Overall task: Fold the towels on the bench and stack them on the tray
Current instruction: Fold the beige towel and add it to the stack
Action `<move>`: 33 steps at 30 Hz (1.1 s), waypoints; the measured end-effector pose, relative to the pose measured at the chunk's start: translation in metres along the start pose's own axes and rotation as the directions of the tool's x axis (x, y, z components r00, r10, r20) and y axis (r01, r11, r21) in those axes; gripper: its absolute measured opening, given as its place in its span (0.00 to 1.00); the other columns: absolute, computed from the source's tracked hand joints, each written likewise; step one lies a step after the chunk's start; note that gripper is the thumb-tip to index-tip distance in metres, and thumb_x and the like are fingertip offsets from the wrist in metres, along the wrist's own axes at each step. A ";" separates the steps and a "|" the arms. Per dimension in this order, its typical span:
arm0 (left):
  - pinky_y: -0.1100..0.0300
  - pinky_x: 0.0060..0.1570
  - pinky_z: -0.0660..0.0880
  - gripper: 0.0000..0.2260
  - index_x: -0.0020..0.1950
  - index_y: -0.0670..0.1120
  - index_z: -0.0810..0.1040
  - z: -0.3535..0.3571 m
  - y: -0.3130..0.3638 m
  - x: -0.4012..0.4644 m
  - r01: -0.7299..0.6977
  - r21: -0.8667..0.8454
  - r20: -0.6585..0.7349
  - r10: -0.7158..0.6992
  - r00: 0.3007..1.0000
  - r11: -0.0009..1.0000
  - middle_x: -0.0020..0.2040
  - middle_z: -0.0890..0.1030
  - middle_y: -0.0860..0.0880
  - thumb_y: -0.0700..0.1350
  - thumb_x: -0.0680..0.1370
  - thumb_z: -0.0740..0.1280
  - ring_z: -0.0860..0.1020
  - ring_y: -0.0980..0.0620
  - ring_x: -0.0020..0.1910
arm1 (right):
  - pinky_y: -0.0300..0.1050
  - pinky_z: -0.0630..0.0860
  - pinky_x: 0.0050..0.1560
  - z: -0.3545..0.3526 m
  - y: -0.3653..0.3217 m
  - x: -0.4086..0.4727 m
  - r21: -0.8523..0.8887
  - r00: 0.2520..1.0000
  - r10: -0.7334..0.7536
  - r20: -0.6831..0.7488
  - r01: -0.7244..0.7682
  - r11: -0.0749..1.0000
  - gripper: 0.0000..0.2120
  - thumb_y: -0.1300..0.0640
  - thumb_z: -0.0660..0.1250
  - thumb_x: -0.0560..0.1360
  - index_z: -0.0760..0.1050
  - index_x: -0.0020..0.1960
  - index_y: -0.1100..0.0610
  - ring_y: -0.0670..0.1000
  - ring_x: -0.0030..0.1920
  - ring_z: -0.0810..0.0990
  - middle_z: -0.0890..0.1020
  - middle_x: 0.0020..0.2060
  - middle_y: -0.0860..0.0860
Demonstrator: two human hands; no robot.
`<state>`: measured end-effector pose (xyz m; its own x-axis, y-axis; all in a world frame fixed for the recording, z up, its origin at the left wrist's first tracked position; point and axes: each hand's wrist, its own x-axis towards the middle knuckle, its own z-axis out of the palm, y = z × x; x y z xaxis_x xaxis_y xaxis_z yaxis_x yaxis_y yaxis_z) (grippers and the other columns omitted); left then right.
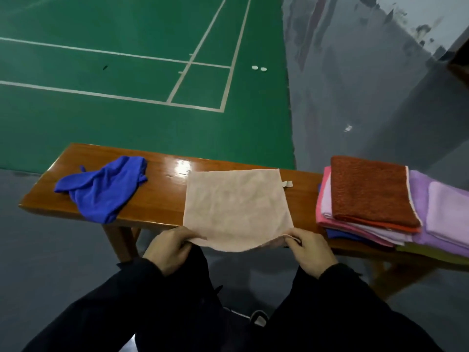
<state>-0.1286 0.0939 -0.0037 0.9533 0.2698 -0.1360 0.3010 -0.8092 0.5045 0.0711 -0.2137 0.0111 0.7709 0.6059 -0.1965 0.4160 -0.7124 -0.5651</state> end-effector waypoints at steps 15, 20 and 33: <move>0.51 0.52 0.80 0.07 0.53 0.48 0.85 -0.039 -0.019 0.124 0.373 -0.443 -0.163 -0.483 0.860 0.815 0.48 0.85 0.50 0.48 0.78 0.70 0.82 0.47 0.49 | 0.45 0.76 0.48 -0.034 -0.064 0.161 0.074 0.953 0.163 -0.256 -0.149 0.986 0.06 0.56 0.65 0.79 0.81 0.49 0.51 0.53 0.48 0.81 0.84 0.46 0.49; 0.58 0.36 0.71 0.08 0.42 0.48 0.82 -0.037 -0.023 0.141 0.398 -0.436 -0.207 -0.521 0.828 0.807 0.39 0.83 0.51 0.49 0.79 0.69 0.80 0.49 0.41 | 0.47 0.78 0.49 -0.022 -0.056 0.186 0.013 0.941 0.207 -0.268 -0.211 0.977 0.08 0.54 0.65 0.79 0.83 0.50 0.51 0.56 0.49 0.82 0.86 0.47 0.51; 0.53 0.60 0.74 0.22 0.72 0.45 0.73 -0.023 -0.019 0.151 0.361 -0.439 -0.306 -0.515 0.801 0.823 0.63 0.79 0.45 0.50 0.78 0.67 0.77 0.49 0.59 | 0.53 0.77 0.62 0.004 -0.036 0.204 -0.037 0.930 0.180 -0.320 -0.202 0.979 0.22 0.42 0.68 0.77 0.74 0.68 0.49 0.54 0.62 0.77 0.77 0.64 0.51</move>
<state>0.0091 0.1622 -0.0142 0.6002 0.7926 -0.1076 0.5806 -0.3392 0.7402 0.2119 -0.0627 -0.0114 0.9462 0.3223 -0.0279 0.2693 -0.8327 -0.4838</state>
